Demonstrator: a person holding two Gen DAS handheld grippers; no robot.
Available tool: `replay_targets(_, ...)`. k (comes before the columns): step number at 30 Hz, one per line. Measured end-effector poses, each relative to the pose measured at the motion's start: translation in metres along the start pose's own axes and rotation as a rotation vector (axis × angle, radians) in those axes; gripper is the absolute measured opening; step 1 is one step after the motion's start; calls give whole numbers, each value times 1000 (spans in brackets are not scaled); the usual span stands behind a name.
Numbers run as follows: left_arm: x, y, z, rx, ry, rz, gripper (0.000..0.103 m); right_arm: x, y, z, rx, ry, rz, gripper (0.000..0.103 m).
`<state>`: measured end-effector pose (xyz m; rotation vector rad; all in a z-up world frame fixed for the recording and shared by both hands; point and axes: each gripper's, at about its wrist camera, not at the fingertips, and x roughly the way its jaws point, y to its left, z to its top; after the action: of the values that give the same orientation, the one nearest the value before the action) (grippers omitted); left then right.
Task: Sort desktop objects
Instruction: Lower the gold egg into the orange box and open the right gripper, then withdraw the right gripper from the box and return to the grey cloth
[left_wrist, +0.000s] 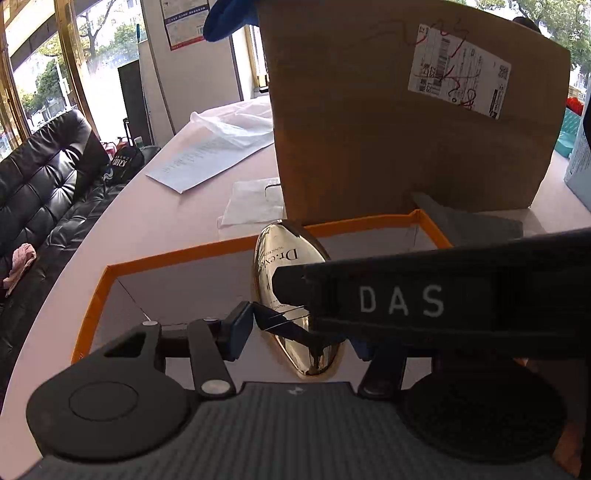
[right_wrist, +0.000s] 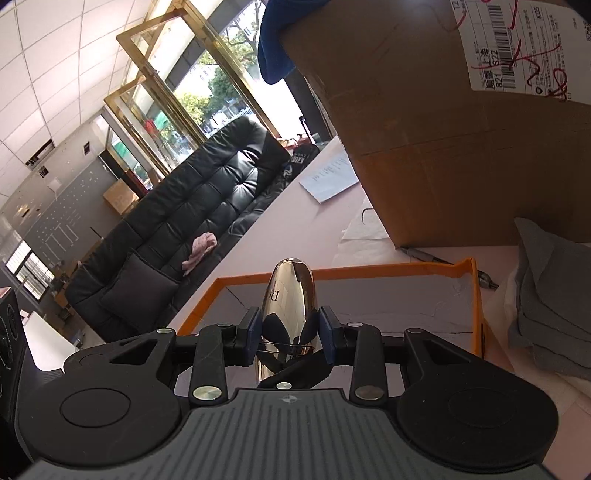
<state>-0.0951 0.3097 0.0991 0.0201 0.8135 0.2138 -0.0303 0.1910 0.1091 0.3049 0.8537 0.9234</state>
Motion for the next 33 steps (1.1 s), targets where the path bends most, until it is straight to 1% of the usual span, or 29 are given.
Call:
replay_targets(2,15,4,0,-9,52,-13,50,13,1,-2,0,39,-27,31)
replay_targets(7,44,5,-1,10,191,-42,49,37,-3,-6,-15,149,-92,31)
replay_targets(12,64,8,1,2,342,-83,49,53,-9,-6,31,272,-135,31)
replay_targets(17,71,6,0,7,417,-94,49,59,-13,-9,69,343,-151,31)
replay_targets(19,71,7,-1,3,427,-97,48,60,-11,-11,67,356,-160,31)
replay_targets(21,71,7,-2,-6,445,-104,50,61,-11,-12,67,368,-162,33)
replay_targets(22,72,7,-2,-11,462,-104,55,70,-17,-5,70,373,-163,33)
replay_targets(23,72,7,-2,-16,472,-97,57,73,-18,-3,70,379,-175,34)
replay_targets(25,71,8,-2,-27,479,-77,65,72,-19,-3,80,386,-182,45)
replay_targets(26,69,9,-1,-35,473,-64,71,71,-19,-3,85,389,-184,50)
replay_targets(27,65,10,-1,-46,458,-46,76,70,-20,-3,91,392,-187,60)
replay_targets(28,62,11,0,-57,443,-28,81,68,-20,-3,94,382,-182,68)
replay_targets(29,59,12,0,-69,427,-17,84,65,-20,-3,97,370,-176,71)
replay_targets(31,52,14,0,-89,402,-17,85,66,-21,-1,104,349,-155,85)
replay_targets(33,44,18,-2,-106,382,-23,86,69,-21,2,100,323,-133,89)
